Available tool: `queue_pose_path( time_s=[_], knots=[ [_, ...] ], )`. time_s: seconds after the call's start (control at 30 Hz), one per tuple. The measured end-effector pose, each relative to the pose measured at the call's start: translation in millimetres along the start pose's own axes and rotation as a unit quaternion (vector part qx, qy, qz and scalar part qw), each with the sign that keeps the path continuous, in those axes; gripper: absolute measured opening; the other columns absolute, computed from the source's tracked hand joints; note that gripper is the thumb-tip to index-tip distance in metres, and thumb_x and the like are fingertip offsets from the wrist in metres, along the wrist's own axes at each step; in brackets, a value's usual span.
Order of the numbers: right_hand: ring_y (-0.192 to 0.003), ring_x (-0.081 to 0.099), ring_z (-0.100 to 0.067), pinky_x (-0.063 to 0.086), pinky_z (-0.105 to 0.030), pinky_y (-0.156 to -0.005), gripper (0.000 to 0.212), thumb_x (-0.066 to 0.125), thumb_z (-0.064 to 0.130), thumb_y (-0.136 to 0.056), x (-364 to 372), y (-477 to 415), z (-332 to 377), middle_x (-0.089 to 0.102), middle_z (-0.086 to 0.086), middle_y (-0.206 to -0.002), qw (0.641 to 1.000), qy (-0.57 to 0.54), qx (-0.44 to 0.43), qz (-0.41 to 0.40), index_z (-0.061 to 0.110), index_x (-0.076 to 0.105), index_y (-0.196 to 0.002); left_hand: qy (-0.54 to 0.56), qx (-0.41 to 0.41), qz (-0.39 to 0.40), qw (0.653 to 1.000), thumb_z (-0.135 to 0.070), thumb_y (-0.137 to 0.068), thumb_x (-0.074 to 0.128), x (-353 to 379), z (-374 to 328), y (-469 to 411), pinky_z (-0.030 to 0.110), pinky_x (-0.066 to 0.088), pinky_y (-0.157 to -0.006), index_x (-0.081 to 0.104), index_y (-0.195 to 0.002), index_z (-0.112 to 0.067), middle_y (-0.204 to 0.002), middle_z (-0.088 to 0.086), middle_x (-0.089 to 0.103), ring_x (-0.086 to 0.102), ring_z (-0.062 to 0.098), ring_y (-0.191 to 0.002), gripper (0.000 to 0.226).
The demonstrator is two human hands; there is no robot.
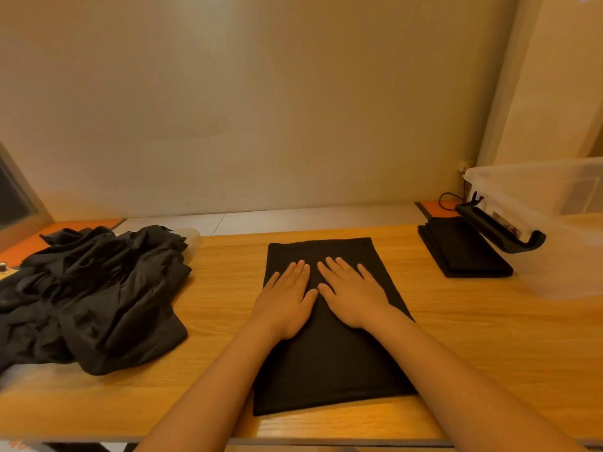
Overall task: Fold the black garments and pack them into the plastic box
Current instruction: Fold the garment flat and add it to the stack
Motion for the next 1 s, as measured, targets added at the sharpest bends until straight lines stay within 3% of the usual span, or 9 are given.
queue_pose_path(
  time_s=[0.13,0.33,0.47,0.57,0.63,0.8,1.0],
  knots=[
    [-0.147,-0.007,-0.012,-0.002,-0.04,-0.12,0.058,0.017,0.051,-0.101,-2.2,2.2,-30.2,-0.004,0.006,-0.161,0.999,0.003,0.052,-0.006,0.03,0.001,-0.153,0.004,-0.009,-0.006,1.0,-0.048,-0.102,0.018,-0.8,0.3,-0.3,0.032,-0.001,-0.121,0.0,-0.154,-0.022,-0.161,-0.006,-0.005,-0.007,0.008,-0.147,0.061],
    [-0.148,-0.008,-0.018,0.0,-0.043,-0.12,0.057,0.015,0.048,-0.102,-4.9,8.0,-65.7,-0.007,0.002,-0.161,0.993,0.002,0.117,-0.006,0.028,-0.001,-0.153,0.031,-0.129,-0.027,0.991,-0.054,-0.1,0.014,0.2,15.2,-3.2,0.038,0.001,-0.121,0.002,-0.154,-0.015,-0.161,0.002,-0.005,-0.009,0.016,-0.148,0.068],
    [-0.147,-0.01,-0.02,-0.002,-0.043,-0.12,0.057,0.015,0.047,-0.102,-10.0,5.1,-63.1,-0.008,0.0,-0.161,0.993,0.007,0.121,0.008,0.025,-0.002,-0.153,0.012,-0.117,0.004,0.993,-0.056,-0.099,0.013,-5.7,15.3,-6.4,0.039,-0.005,-0.119,-0.002,-0.154,-0.018,-0.161,0.001,-0.009,-0.011,0.016,-0.147,0.069],
    [-0.147,-0.01,-0.019,-0.001,-0.041,-0.119,0.057,0.015,0.044,-0.103,-27.4,-6.3,-56.4,-0.006,0.0,-0.161,0.995,0.009,0.099,-0.033,0.023,0.001,-0.154,0.004,-0.088,-0.04,0.995,-0.051,-0.101,0.018,-22.0,20.5,-14.7,0.039,-0.006,-0.118,-0.002,-0.154,-0.022,-0.161,-0.001,-0.009,-0.01,0.015,-0.148,0.064],
    [-0.148,-0.007,-0.018,-0.001,-0.04,-0.118,0.056,0.019,0.043,-0.103,-34.9,-19.2,-40.3,-0.002,0.001,-0.161,0.997,0.01,0.04,-0.065,0.022,0.005,-0.154,0.017,-0.04,-0.057,0.997,-0.045,-0.102,0.022,-29.1,17.8,-25.6,0.037,-0.005,-0.119,0.002,-0.154,-0.021,-0.161,-0.002,-0.005,-0.007,0.013,-0.148,0.06],
    [-0.147,-0.007,-0.012,-0.002,-0.037,-0.119,0.054,0.023,0.039,-0.104,-18.7,-56.5,-9.1,0.0,0.005,-0.161,0.996,0.011,-0.088,-0.017,0.024,0.007,-0.154,0.051,0.035,-0.036,0.997,-0.033,-0.103,0.031,-22.4,9.4,-61.1,0.032,0.003,-0.12,0.014,-0.153,-0.019,-0.161,-0.002,0.013,0.007,0.01,-0.147,0.055],
    [-0.147,-0.006,-0.012,-0.001,-0.038,-0.119,0.056,0.017,0.047,-0.103,-8.4,-77.7,-34.9,-0.002,0.006,-0.161,1.0,0.008,-0.014,0.001,0.028,0.003,-0.154,0.037,-0.027,-0.046,0.998,-0.053,-0.099,0.028,-7.2,32.5,-74.2,0.034,0.0,-0.12,0.01,-0.154,-0.021,-0.162,-0.003,0.004,-0.001,0.011,-0.148,0.066]
  ],
)
Point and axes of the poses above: each hand's wrist, its own y-axis away from the middle knuckle, its own x-axis out of the palm, z = x × y, the point moved 4 cm from there along -y, towards the middle knuckle
